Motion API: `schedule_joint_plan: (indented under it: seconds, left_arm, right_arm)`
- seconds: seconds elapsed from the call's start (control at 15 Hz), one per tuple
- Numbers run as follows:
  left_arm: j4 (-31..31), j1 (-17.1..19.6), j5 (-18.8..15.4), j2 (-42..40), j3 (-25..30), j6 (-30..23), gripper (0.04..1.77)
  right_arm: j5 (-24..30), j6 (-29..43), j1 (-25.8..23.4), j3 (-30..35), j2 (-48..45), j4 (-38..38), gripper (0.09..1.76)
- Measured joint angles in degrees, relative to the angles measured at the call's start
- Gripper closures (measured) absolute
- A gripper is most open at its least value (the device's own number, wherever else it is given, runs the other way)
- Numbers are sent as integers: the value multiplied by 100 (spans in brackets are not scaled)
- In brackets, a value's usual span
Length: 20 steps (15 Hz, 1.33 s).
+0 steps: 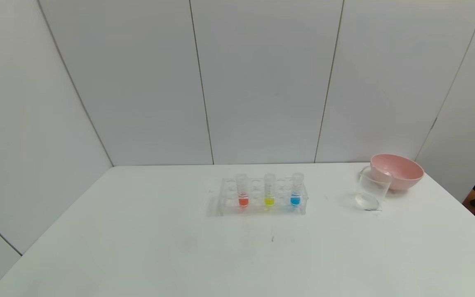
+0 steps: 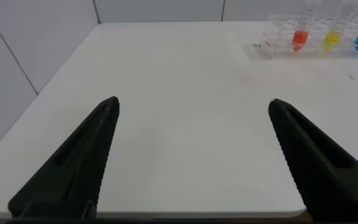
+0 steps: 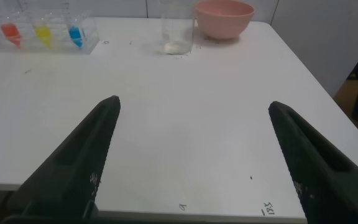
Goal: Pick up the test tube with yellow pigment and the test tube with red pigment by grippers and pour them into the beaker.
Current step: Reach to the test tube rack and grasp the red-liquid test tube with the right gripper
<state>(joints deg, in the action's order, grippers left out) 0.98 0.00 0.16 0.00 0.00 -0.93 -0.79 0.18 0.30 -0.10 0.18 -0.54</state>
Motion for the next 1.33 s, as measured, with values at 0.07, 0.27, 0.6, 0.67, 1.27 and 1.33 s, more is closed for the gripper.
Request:
schedule_joint_plan:
  seconds: [0.07,0.27,0.6,0.67,1.27,1.33]
  left_arm:
    - [0,0,0,0,0,-2,9]
    - [0,0,0,0,0,-2,9]
    - [0,0,0,0,0,-2,9]
    - [0,0,0,0,0,0,9]
    - [0,0,0,0,0,-2,9]
    - [0,0,0,0,0,-2,9]
  right_arm:
    - [1,0,2,0,0,2,14]
    - [0,0,2,0,0,-4,14]
    - [0,0,2,0,0,-9,14]
    - [1,0,2,0,0,-9,14]
    - [-10,26,2,0,0,43,14]
    - [-2,35,2,-41,0,46,14]
